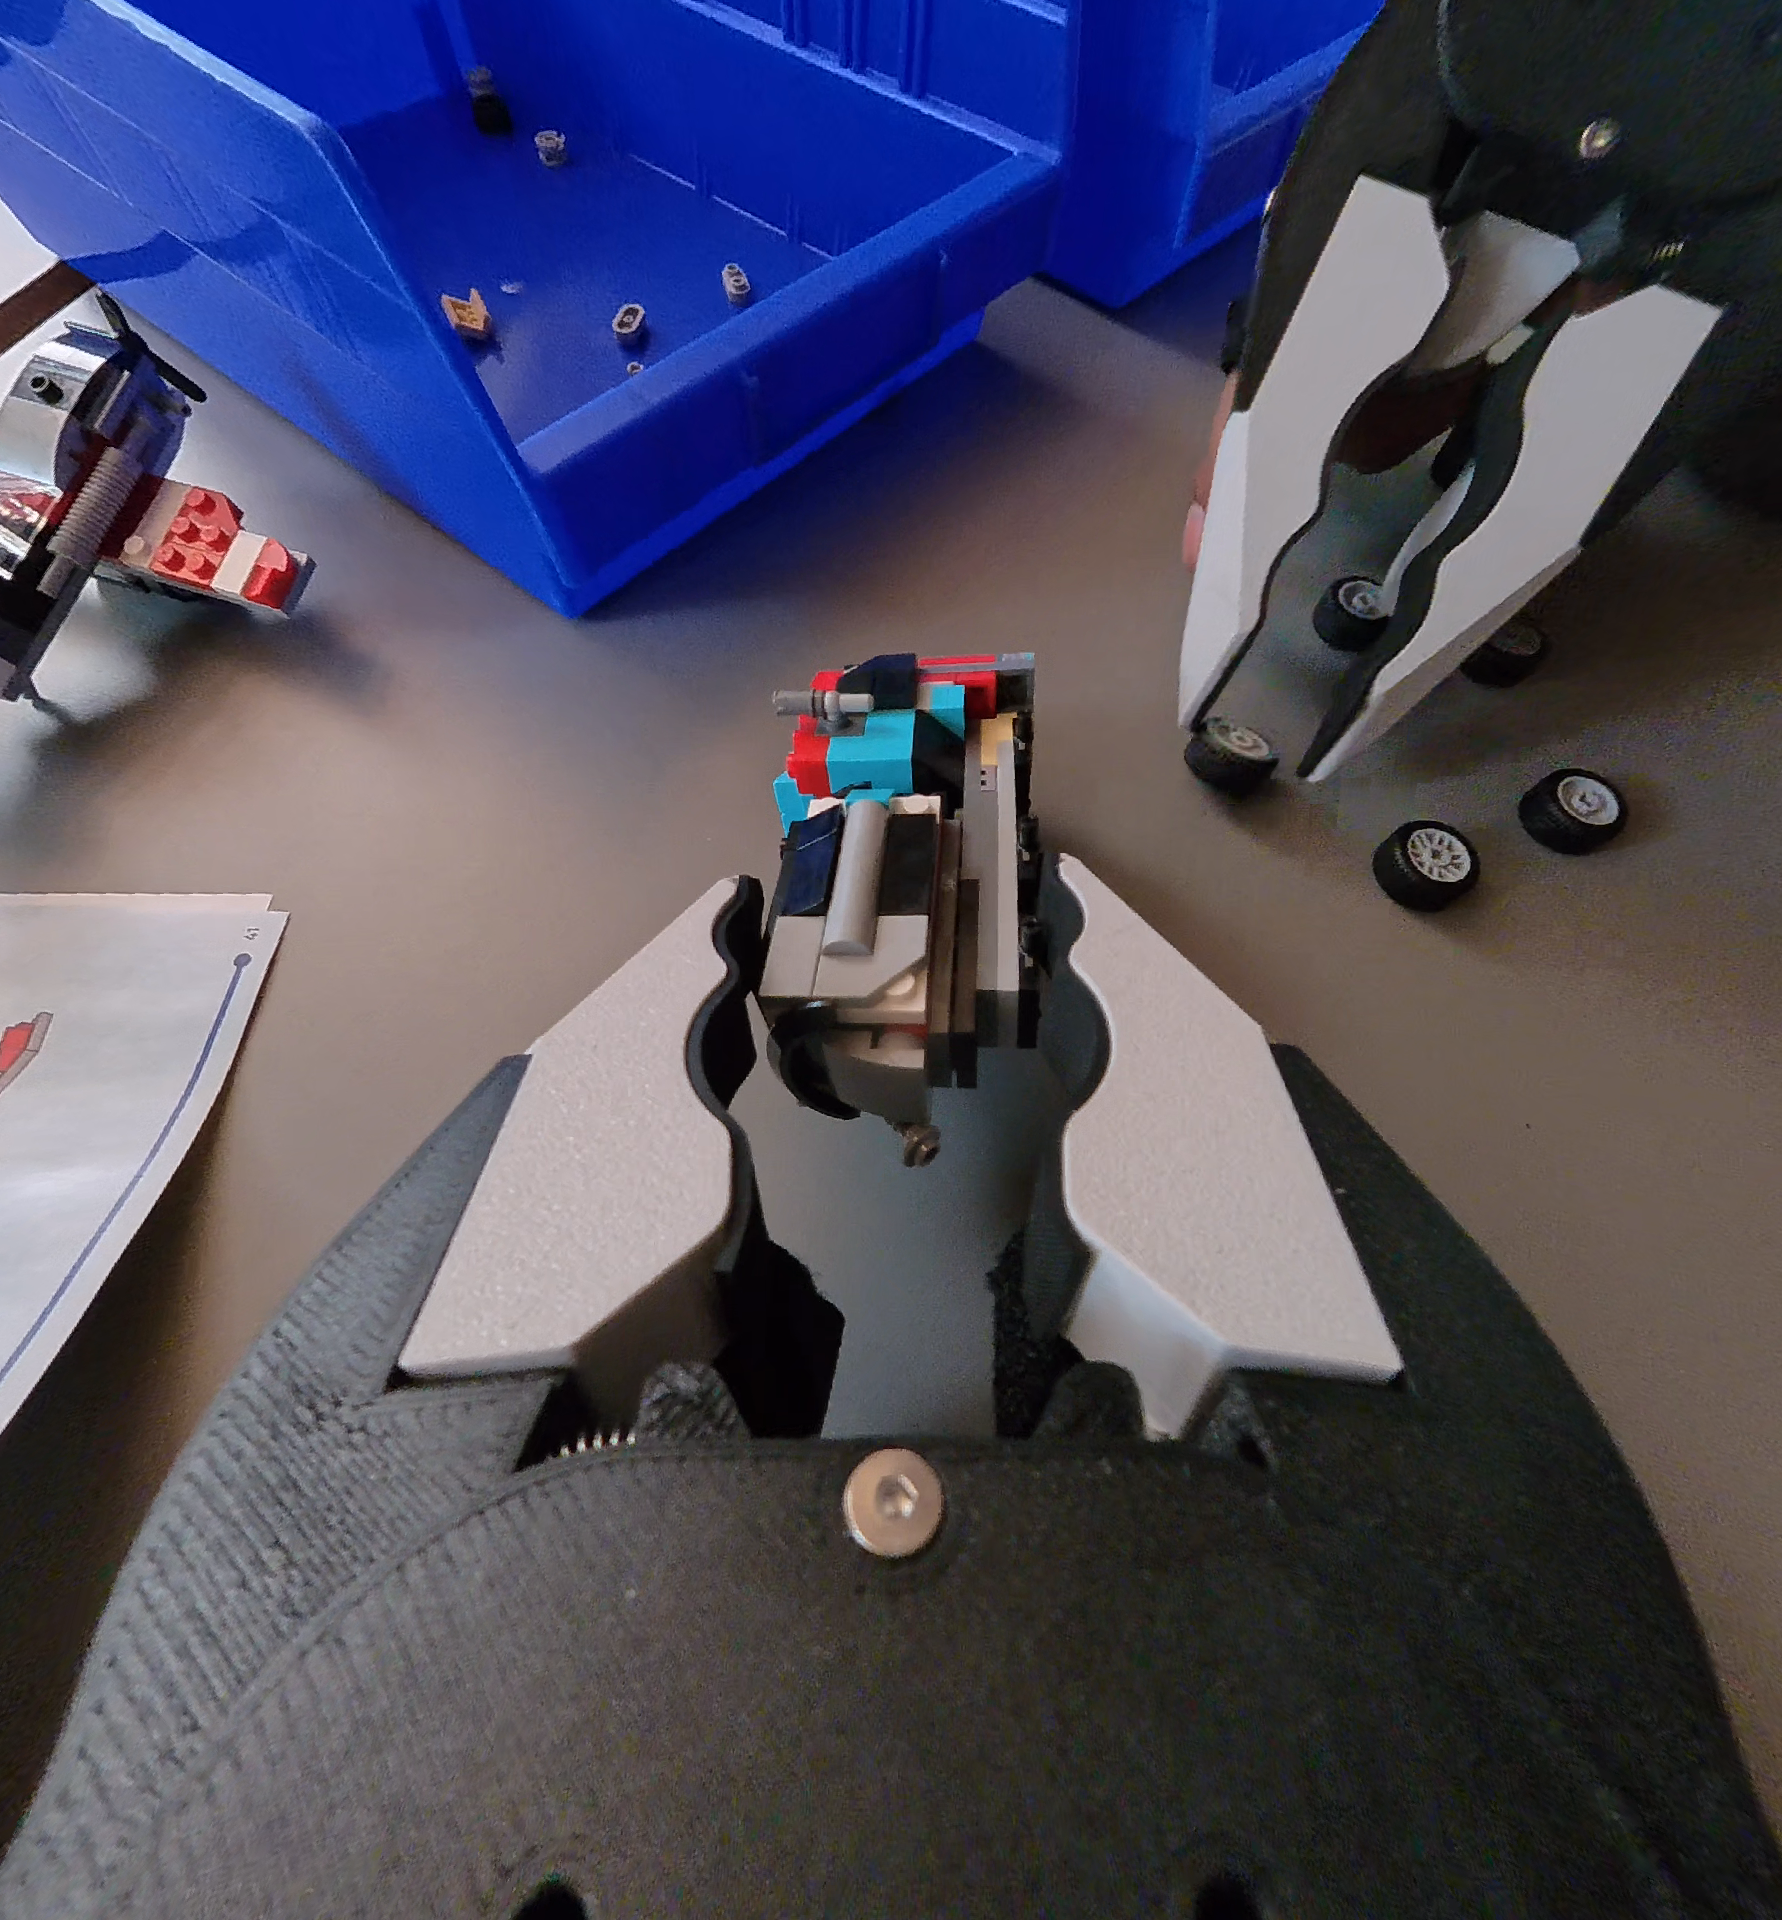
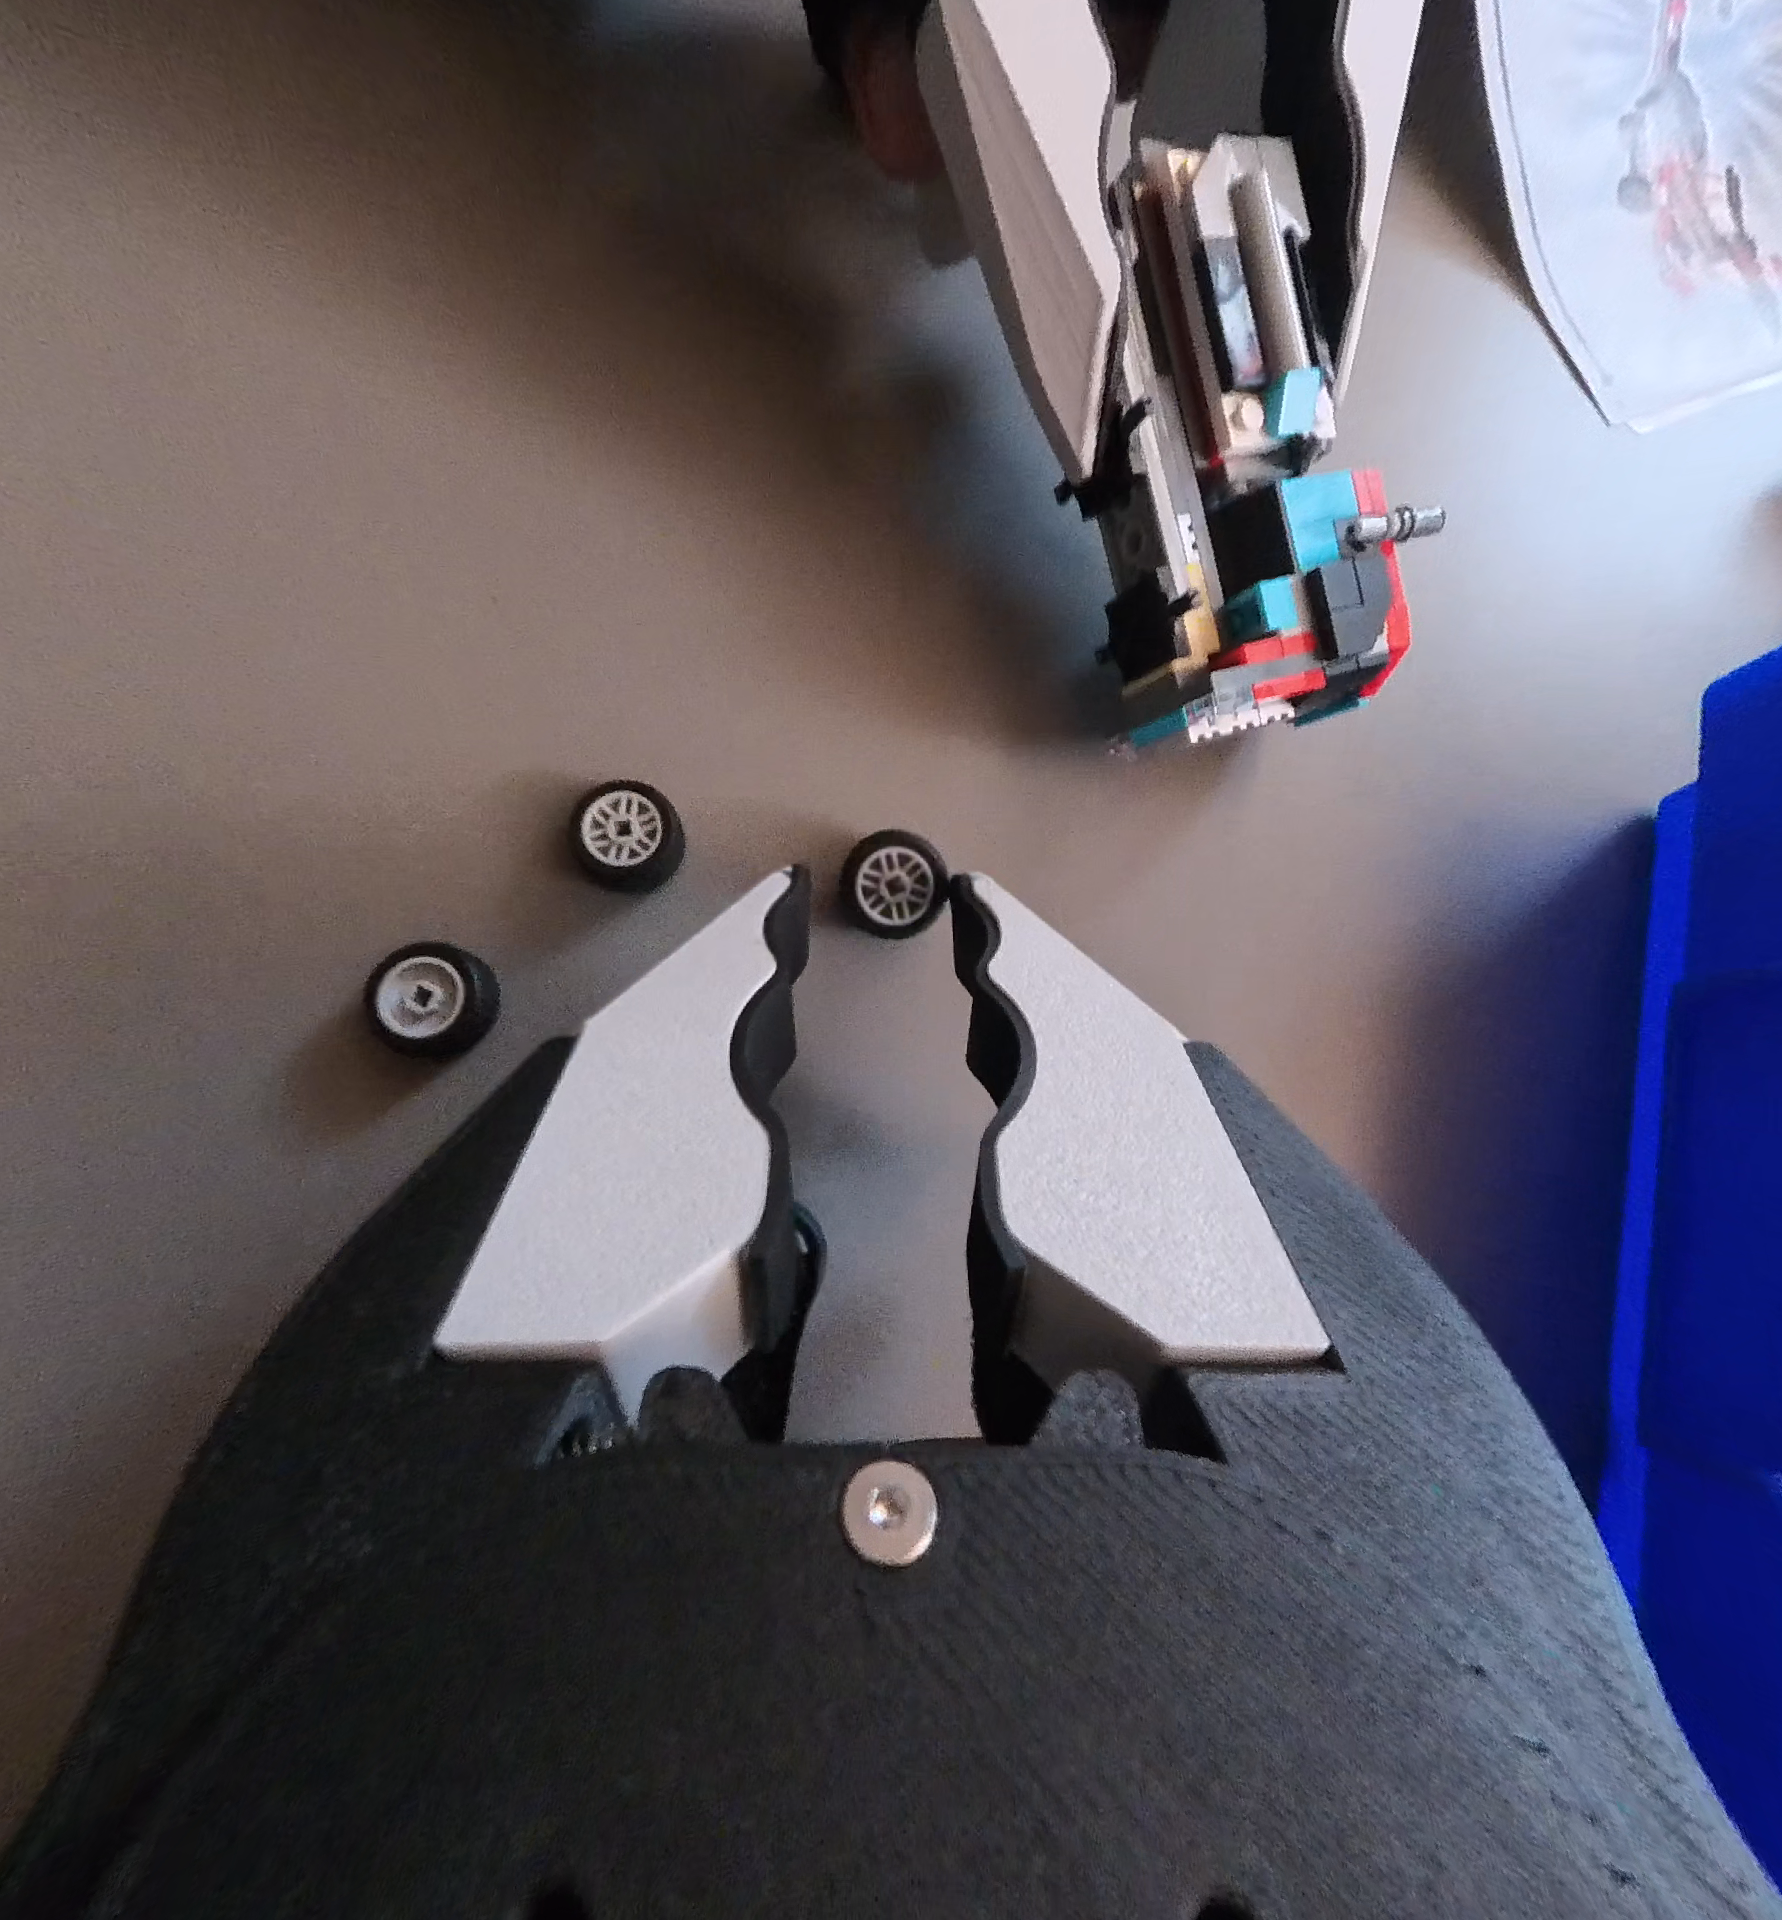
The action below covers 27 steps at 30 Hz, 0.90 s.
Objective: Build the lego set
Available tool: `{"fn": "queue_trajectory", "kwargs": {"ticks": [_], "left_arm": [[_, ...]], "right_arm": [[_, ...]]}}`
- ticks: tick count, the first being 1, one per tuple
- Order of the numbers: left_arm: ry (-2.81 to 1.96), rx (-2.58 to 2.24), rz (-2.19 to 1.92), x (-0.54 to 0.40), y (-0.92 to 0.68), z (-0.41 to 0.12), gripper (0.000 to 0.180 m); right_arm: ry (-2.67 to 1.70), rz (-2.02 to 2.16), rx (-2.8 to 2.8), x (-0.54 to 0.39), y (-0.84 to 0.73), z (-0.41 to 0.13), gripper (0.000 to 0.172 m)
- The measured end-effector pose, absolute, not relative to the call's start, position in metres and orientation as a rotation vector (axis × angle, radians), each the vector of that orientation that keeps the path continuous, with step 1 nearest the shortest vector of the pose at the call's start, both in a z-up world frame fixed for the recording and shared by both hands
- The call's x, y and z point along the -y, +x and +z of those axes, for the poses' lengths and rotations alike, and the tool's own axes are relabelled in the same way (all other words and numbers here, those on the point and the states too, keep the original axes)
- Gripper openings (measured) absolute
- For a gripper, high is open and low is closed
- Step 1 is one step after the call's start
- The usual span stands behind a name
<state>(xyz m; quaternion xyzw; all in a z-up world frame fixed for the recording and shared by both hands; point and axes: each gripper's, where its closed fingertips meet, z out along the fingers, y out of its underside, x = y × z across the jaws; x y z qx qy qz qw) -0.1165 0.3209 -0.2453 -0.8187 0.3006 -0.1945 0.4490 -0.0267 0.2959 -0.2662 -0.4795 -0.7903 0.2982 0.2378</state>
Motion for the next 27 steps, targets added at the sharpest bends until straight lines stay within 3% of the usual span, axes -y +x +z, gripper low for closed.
{"fn": "queue_trajectory", "kwargs": {"ticks": [27], "left_arm": [[-2.128,-0.913,-0.415,-0.307,-0.113,-0.270,0.062]], "right_arm": [[-1.337,0.872,2.158,-0.291,-0.029,-0.266,0.031]]}}
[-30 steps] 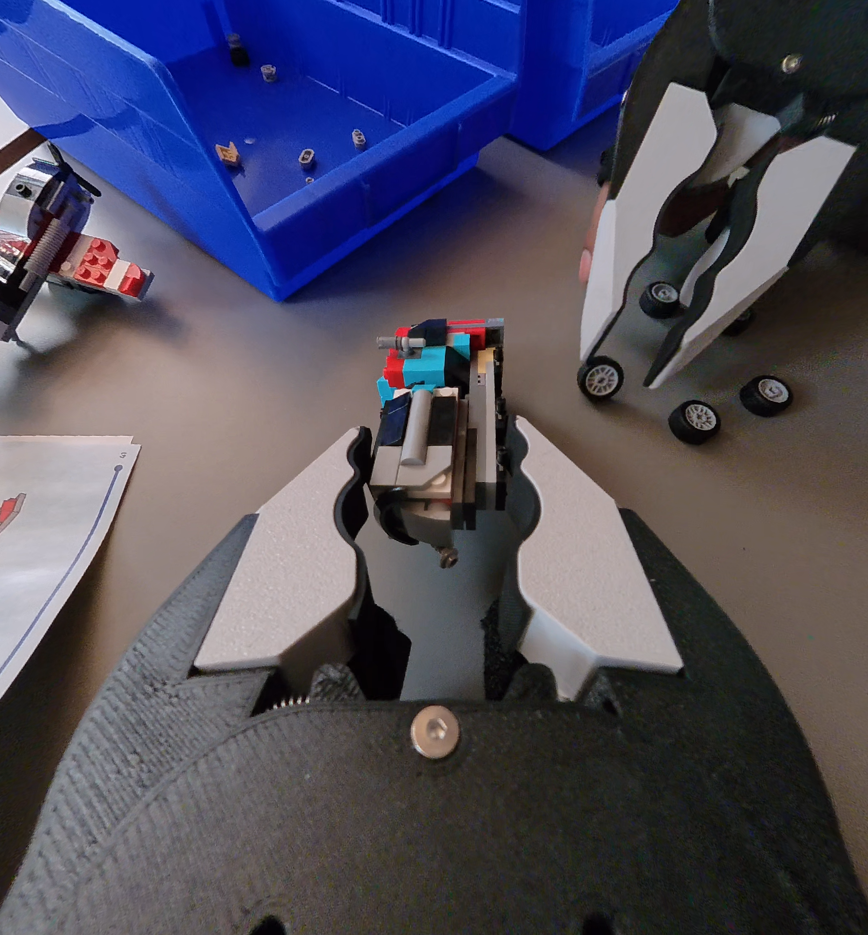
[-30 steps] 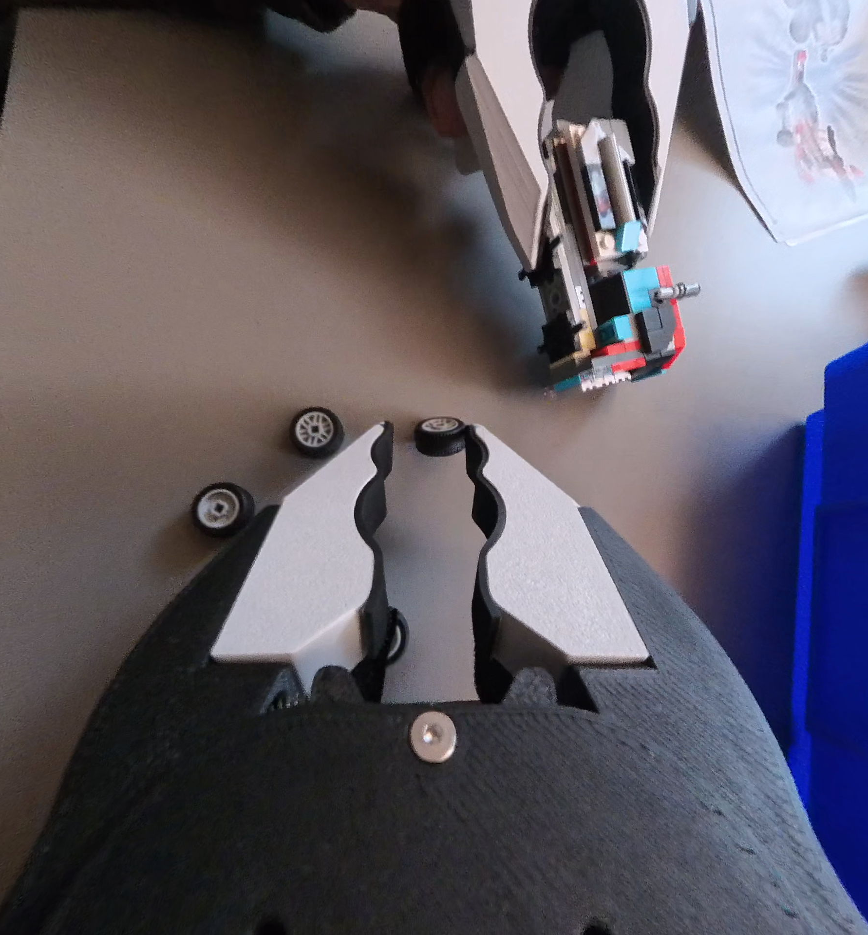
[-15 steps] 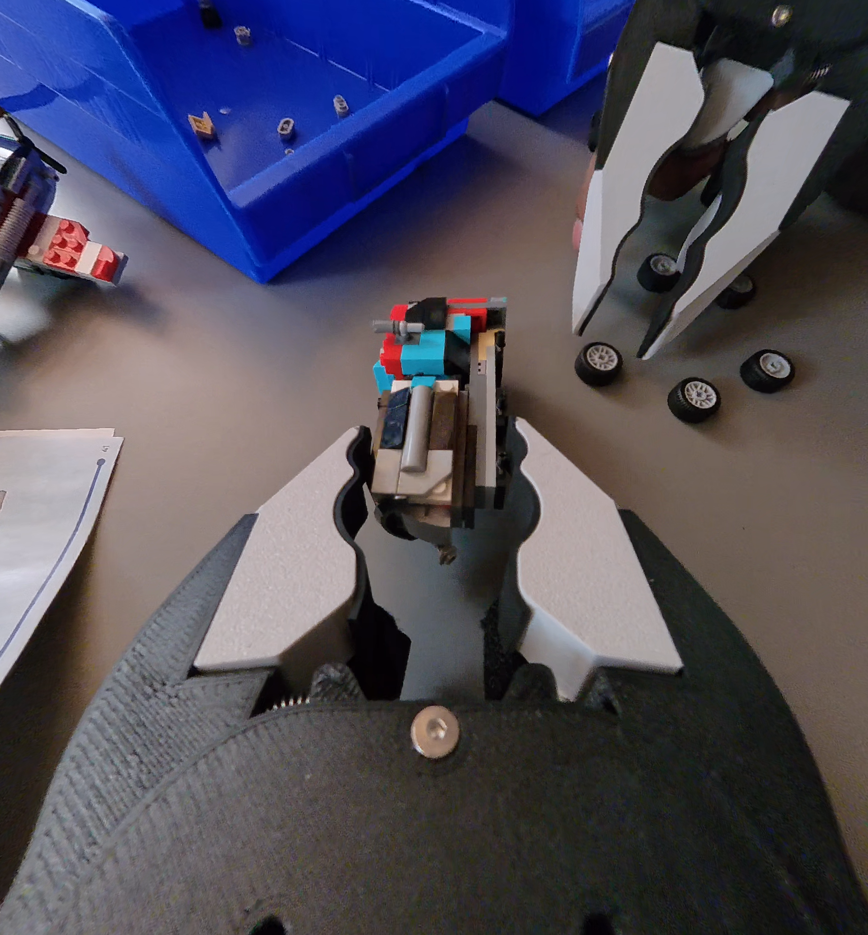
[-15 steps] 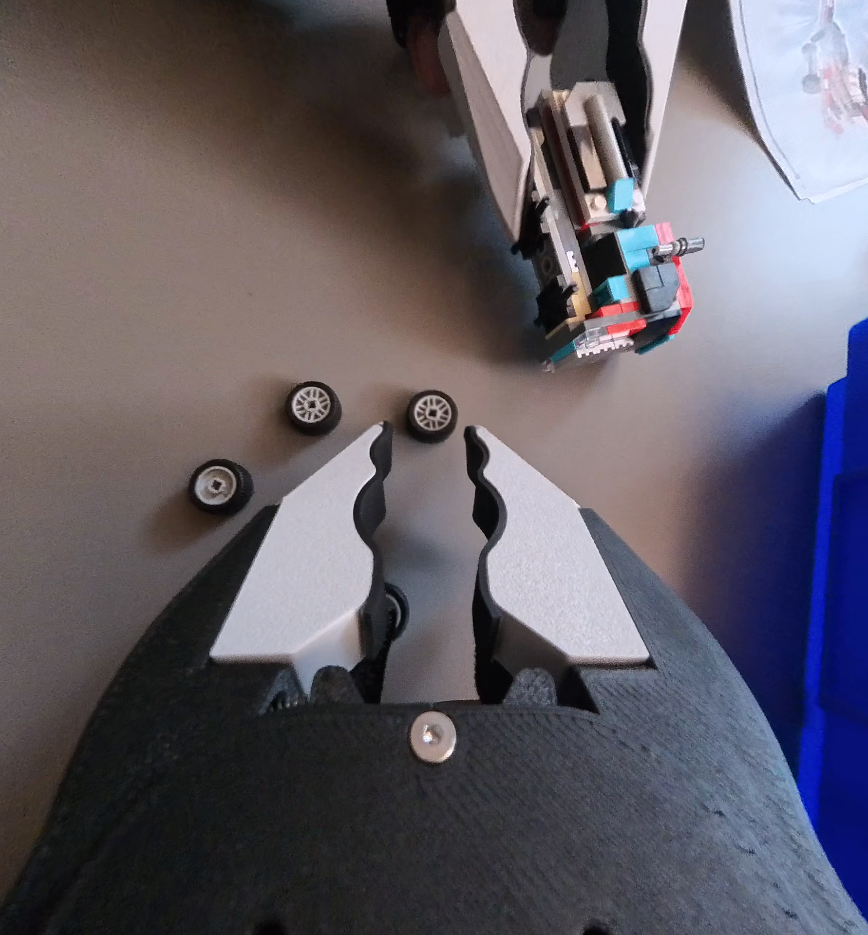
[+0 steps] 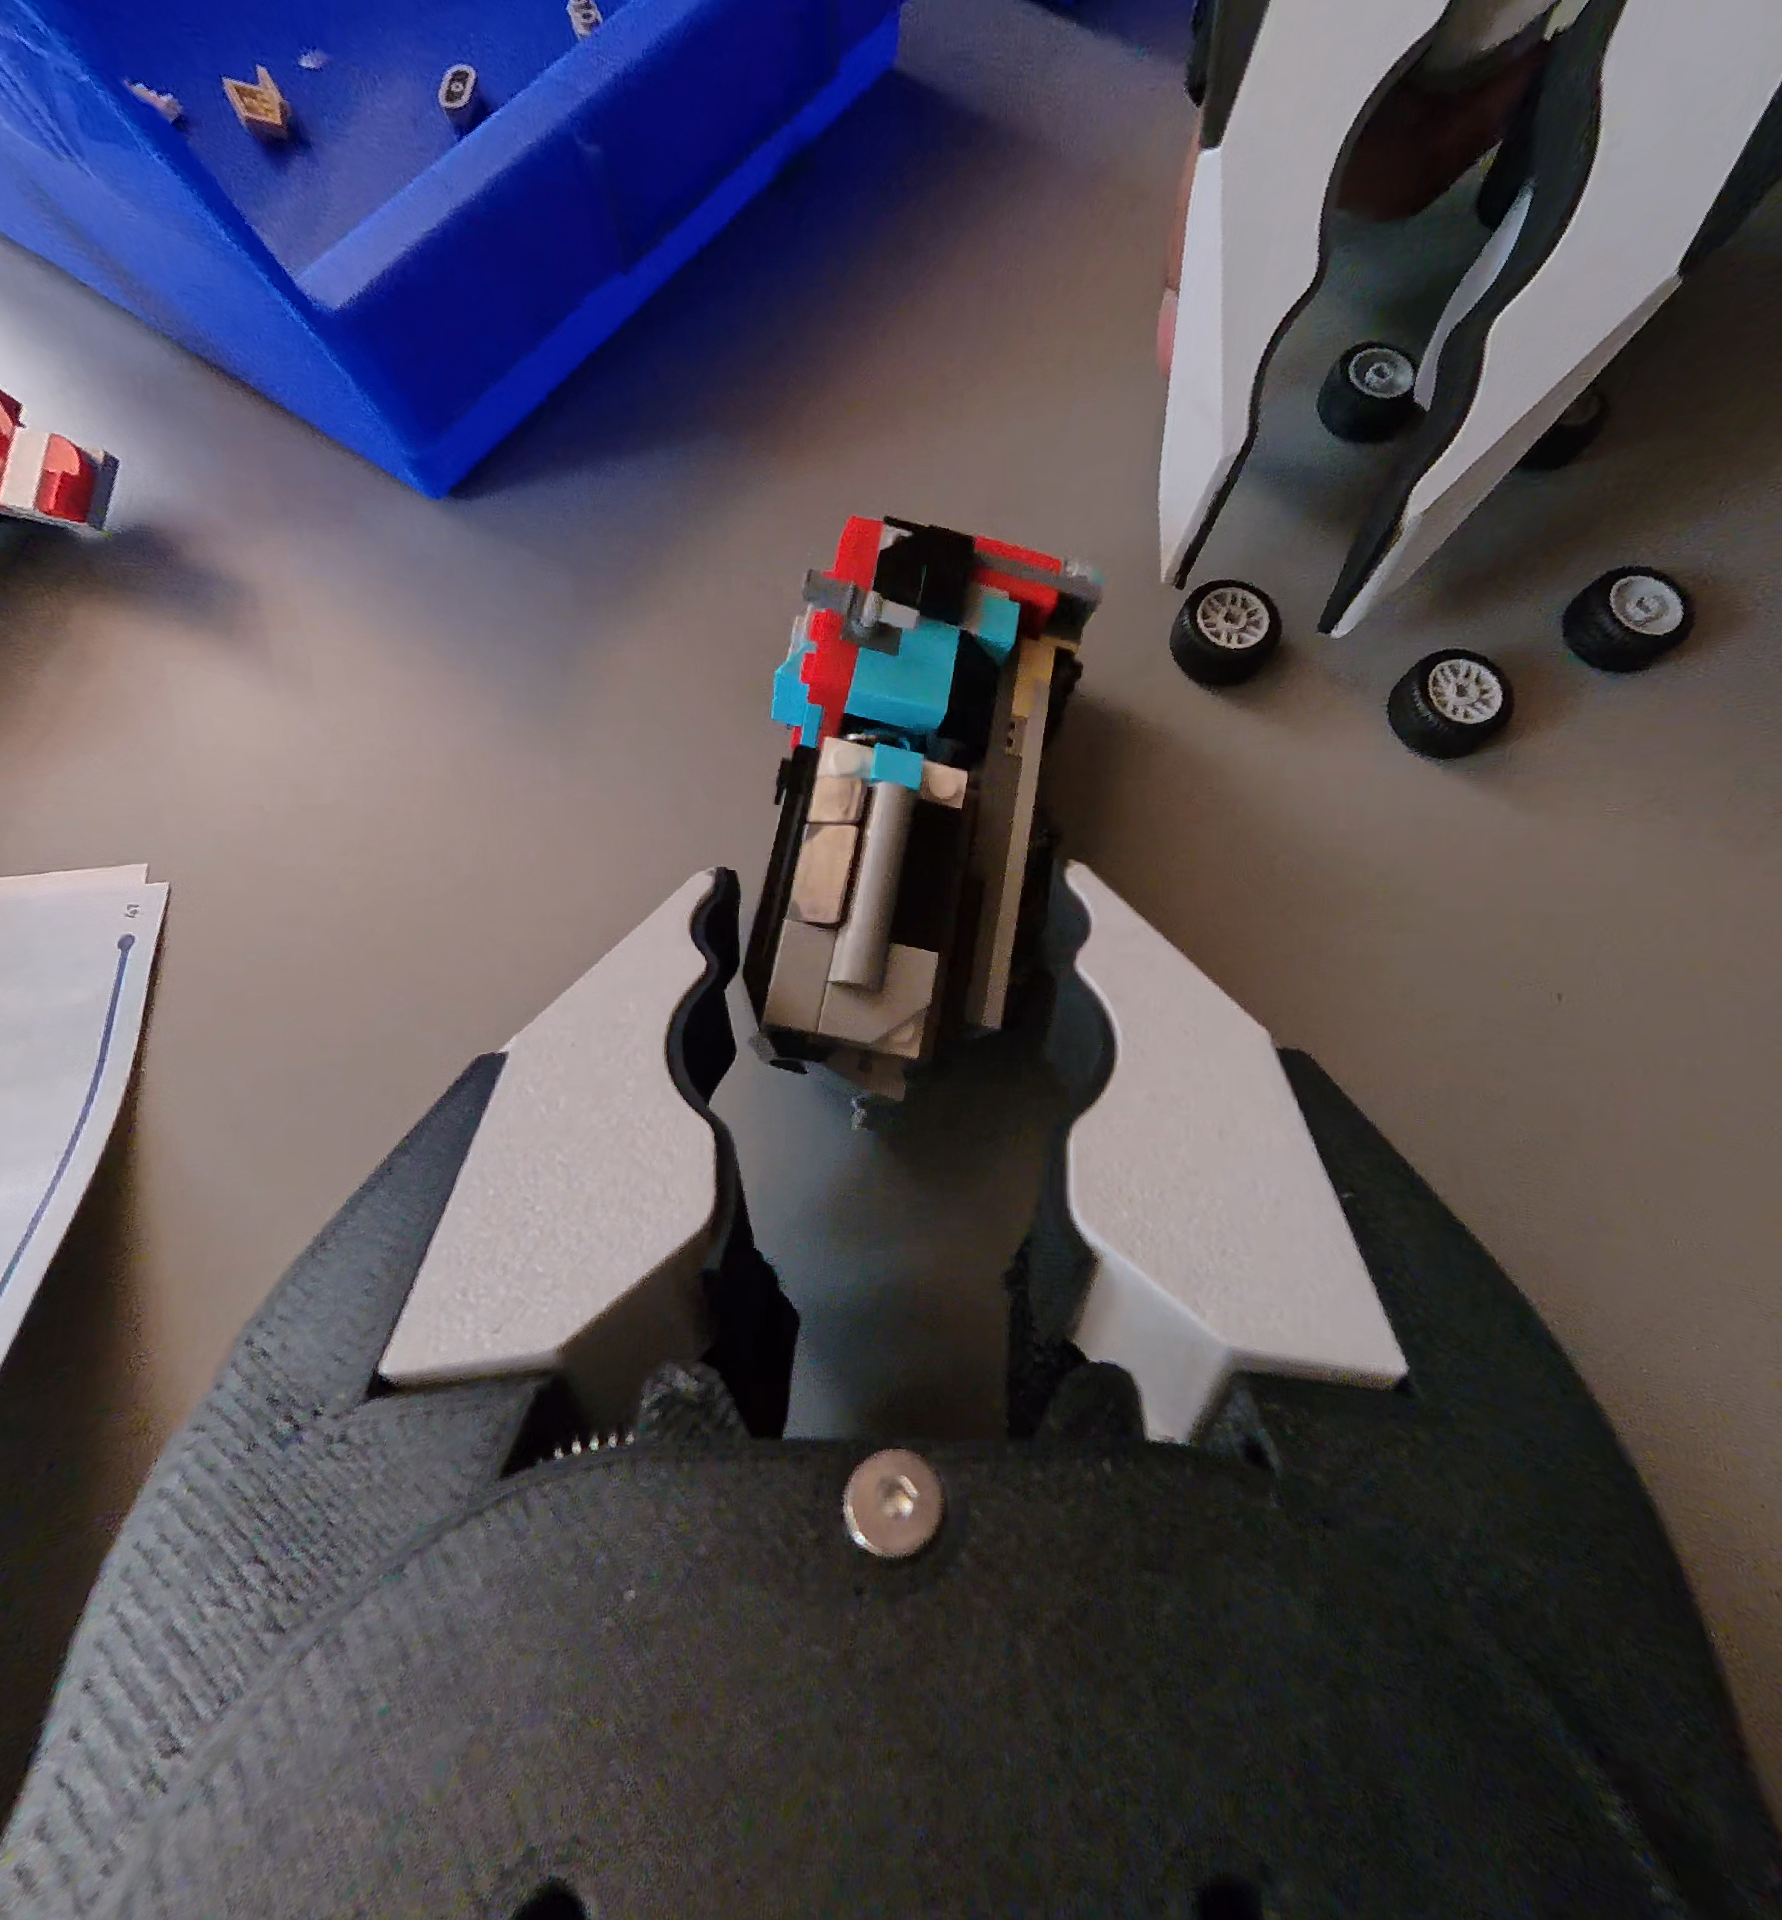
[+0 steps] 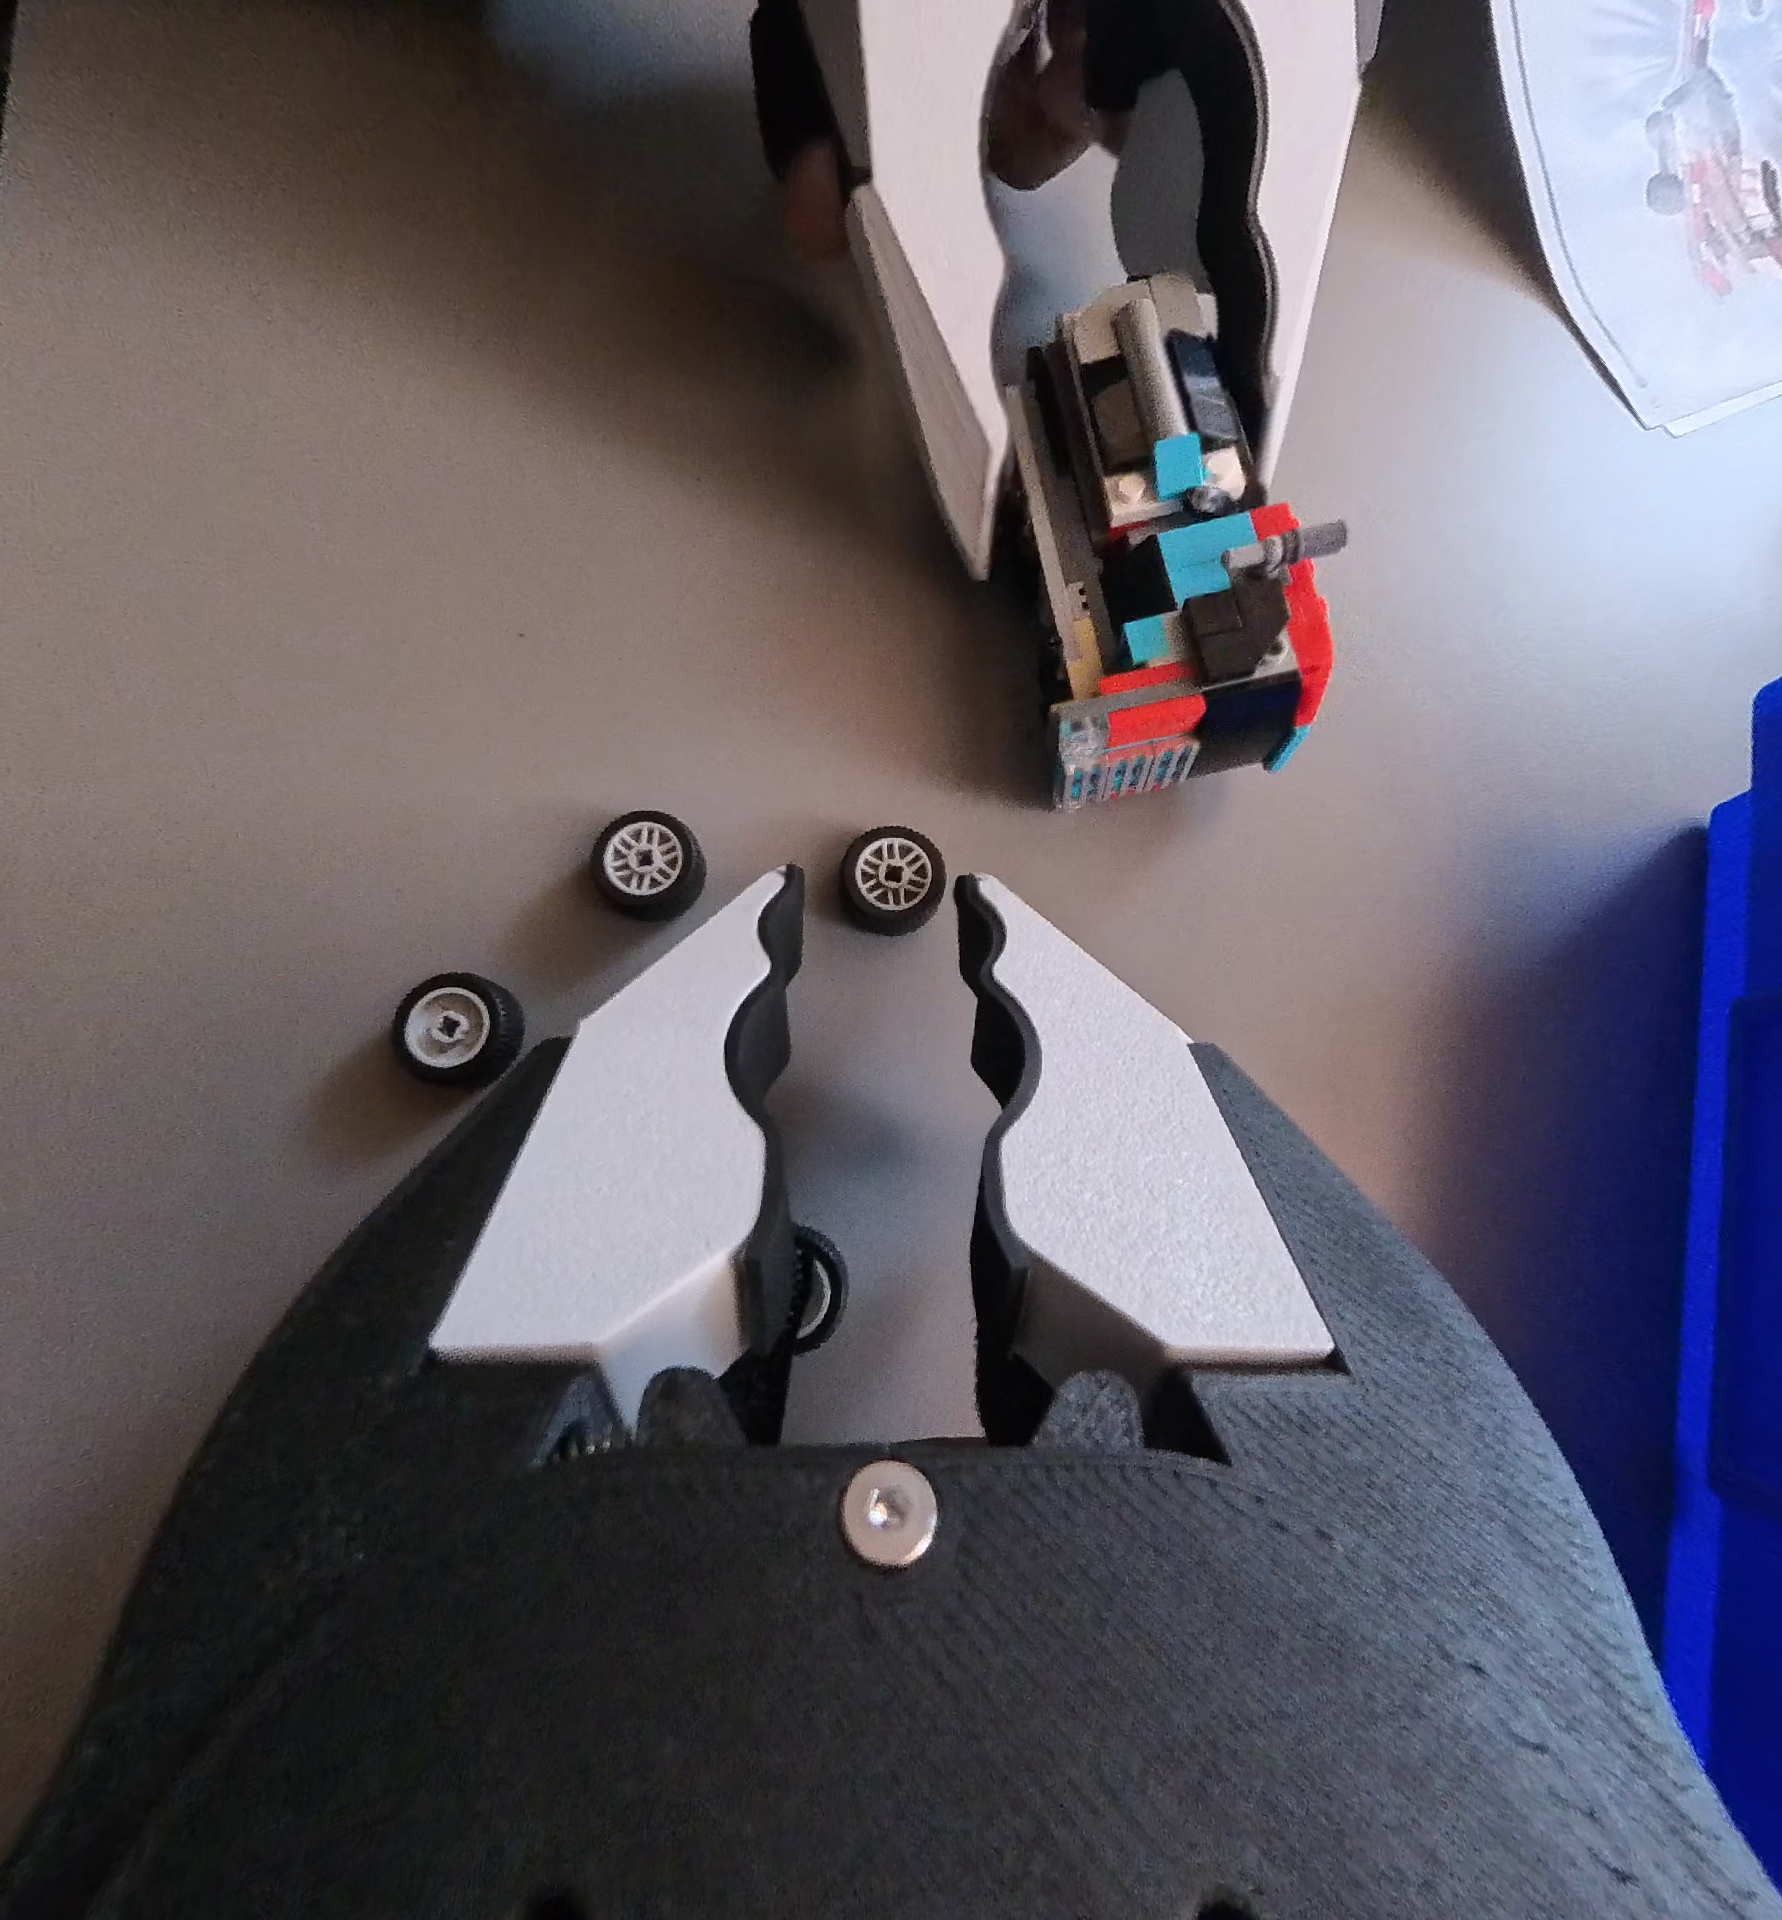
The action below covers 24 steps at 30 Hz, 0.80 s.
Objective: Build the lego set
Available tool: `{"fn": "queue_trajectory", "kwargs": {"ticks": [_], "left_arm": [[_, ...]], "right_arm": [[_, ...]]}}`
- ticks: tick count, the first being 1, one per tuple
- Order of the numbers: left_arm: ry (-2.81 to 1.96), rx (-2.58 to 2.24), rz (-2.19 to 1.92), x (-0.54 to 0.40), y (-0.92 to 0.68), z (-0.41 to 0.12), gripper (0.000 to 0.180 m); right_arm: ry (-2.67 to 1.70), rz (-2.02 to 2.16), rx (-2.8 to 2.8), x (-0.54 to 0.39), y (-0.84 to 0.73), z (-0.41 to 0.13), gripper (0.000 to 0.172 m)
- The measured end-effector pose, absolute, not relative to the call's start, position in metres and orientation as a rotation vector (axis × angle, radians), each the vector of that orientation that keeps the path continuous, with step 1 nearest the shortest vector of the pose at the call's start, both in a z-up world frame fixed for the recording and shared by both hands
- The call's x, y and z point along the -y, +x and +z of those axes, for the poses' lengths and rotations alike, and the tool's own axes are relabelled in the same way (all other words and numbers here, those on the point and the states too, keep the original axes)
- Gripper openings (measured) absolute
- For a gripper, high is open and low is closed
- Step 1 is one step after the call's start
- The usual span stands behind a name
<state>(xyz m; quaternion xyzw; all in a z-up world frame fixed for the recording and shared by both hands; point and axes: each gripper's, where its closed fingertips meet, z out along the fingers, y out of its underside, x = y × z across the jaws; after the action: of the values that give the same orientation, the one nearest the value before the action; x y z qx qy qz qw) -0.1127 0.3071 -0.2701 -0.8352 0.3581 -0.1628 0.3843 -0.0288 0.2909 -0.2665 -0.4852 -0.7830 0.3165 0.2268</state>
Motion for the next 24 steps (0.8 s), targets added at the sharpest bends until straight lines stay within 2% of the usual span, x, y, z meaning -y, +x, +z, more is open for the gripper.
{"fn": "queue_trajectory", "kwargs": {"ticks": [6,8,15,24], "left_arm": [[-2.128,-0.988,-0.343,-0.306,-0.111,-0.276,0.067],[-2.128,-0.992,-0.347,-0.306,-0.110,-0.276,0.058],[-2.128,-0.986,-0.352,-0.306,-0.108,-0.275,0.057],[-2.114,-0.923,-0.462,-0.304,-0.096,-0.268,0.057]], "right_arm": [[-1.338,0.862,2.170,-0.289,-0.030,-0.270,0.032],[-1.338,0.856,2.171,-0.289,-0.031,-0.271,0.032],[-1.336,0.831,2.171,-0.289,-0.034,-0.273,0.023],[-1.208,0.899,2.033,-0.291,-0.043,-0.239,0.023]]}}
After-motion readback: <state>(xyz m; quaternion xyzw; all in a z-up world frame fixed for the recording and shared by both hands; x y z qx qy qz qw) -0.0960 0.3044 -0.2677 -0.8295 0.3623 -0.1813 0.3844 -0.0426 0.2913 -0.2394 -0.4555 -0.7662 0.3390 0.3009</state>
